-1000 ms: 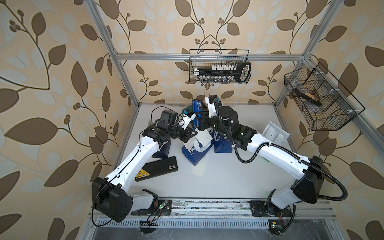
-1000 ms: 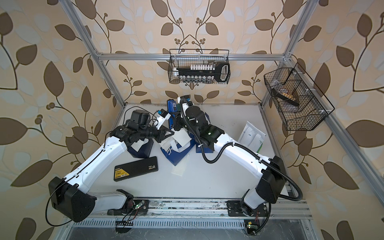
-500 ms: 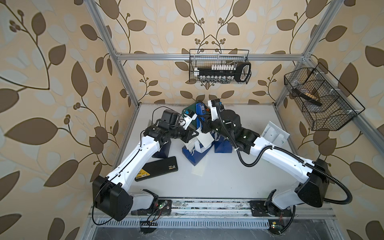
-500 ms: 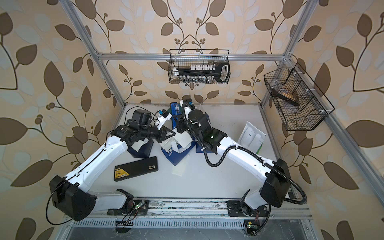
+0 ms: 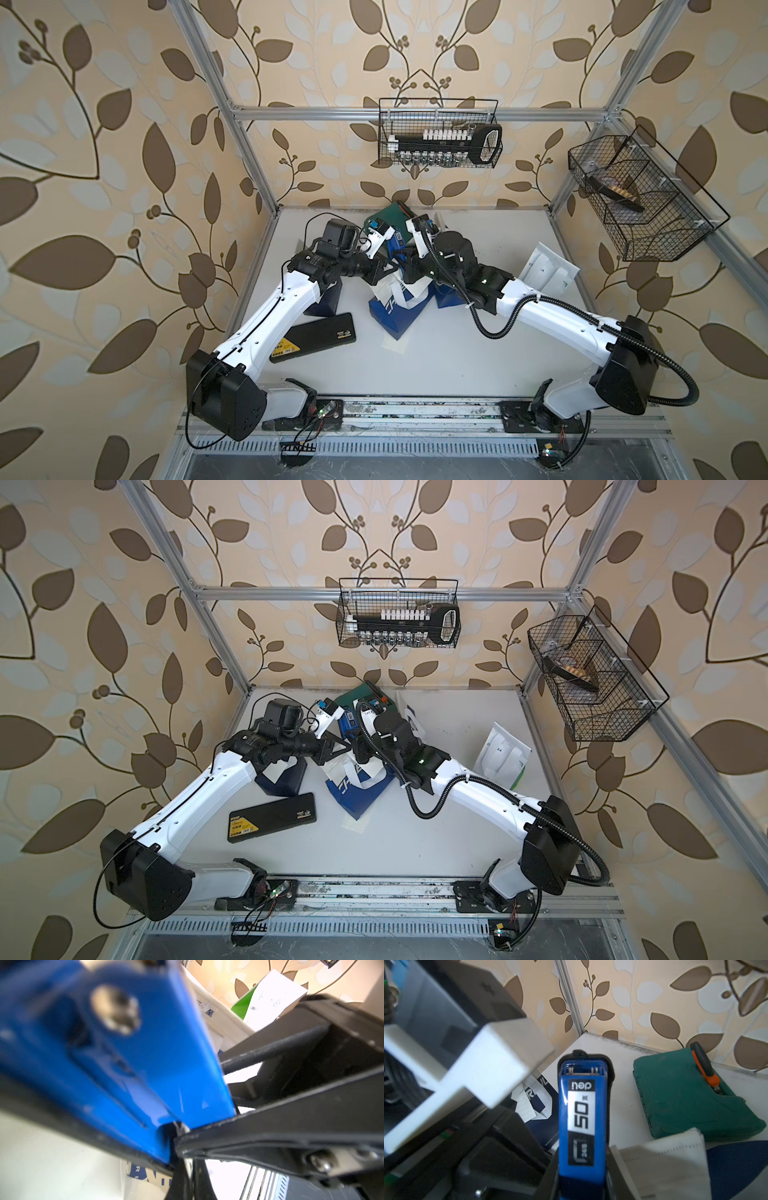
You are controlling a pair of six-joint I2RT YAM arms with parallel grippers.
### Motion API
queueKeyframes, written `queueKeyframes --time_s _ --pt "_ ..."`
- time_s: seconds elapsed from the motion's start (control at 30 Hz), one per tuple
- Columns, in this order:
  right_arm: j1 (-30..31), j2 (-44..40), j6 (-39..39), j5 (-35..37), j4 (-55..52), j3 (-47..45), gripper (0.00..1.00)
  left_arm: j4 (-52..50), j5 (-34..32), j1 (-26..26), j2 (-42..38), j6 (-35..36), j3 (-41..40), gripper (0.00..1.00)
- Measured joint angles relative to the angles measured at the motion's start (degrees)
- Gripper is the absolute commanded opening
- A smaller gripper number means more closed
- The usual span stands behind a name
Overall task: Staple the receipts to the bags
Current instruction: Place the stapler in the takeout bag, then staple the receipt to the takeout bag.
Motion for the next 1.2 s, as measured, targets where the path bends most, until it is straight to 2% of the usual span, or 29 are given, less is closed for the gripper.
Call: queueKeyframes --time_s 0.1,0.13,0.3,0.47,0.53,0.6,0.7,0.77,0.87,0.97,1.2 --pt "0.26 0.00 -1.95 0.00 -0.20 -0.20 0.39 0.02 0.04 0.00 -0.07 2.49 -0.59 0.00" --pt "0.39 -0.02 -2.62 -0.28 -0.33 -0.22 0.46 0.48 -0.04 0.02 -0.24 3.61 -0.98 0.00" --pt "1.57 -1.29 -8.83 -1.29 -1.07 -0.37 0.61 4.68 -0.04 0.33 -4.33 10.43 -6.73 0.00" --pt "1.49 -5.99 -20.13 -4.79 -5.99 -1.07 0.65 6.69 -0.11 0.31 -8.66 16.09 -10.36 0.00" --pt "-0.72 -8.66 -25.90 -9.01 -8.68 -1.07 0.70 6.69 -0.11 0.31 -8.94 17.55 -10.40 0.00" --pt "-6.36 -11.63 -31.80 -16.02 -10.75 -1.07 0.75 6.64 -0.07 0.31 -8.98 19.02 -10.47 0.00" --pt "-15.91 -13.77 -40.39 -26.03 -14.56 -0.17 0.76 6.32 0.13 0.31 -8.98 21.22 -10.47 0.00" --pt "-18.78 -11.89 -46.53 -31.36 -19.98 3.17 0.76 6.03 0.57 0.26 -8.98 22.84 -10.47 0.00" --pt "-19.30 -4.74 -55.71 -38.38 -30.27 12.52 0.76 5.20 1.01 -0.07 -8.96 25.42 -10.32 0.00" --pt "-18.53 1.14 -62.31 -42.01 -37.18 18.51 0.76 3.89 1.05 -0.90 -8.81 27.69 -9.60 0.00" --pt "-14.56 6.95 -69.94 -44.37 -45.33 23.56 0.76 2.36 1.16 -2.03 -8.00 30.80 -8.24 0.00"
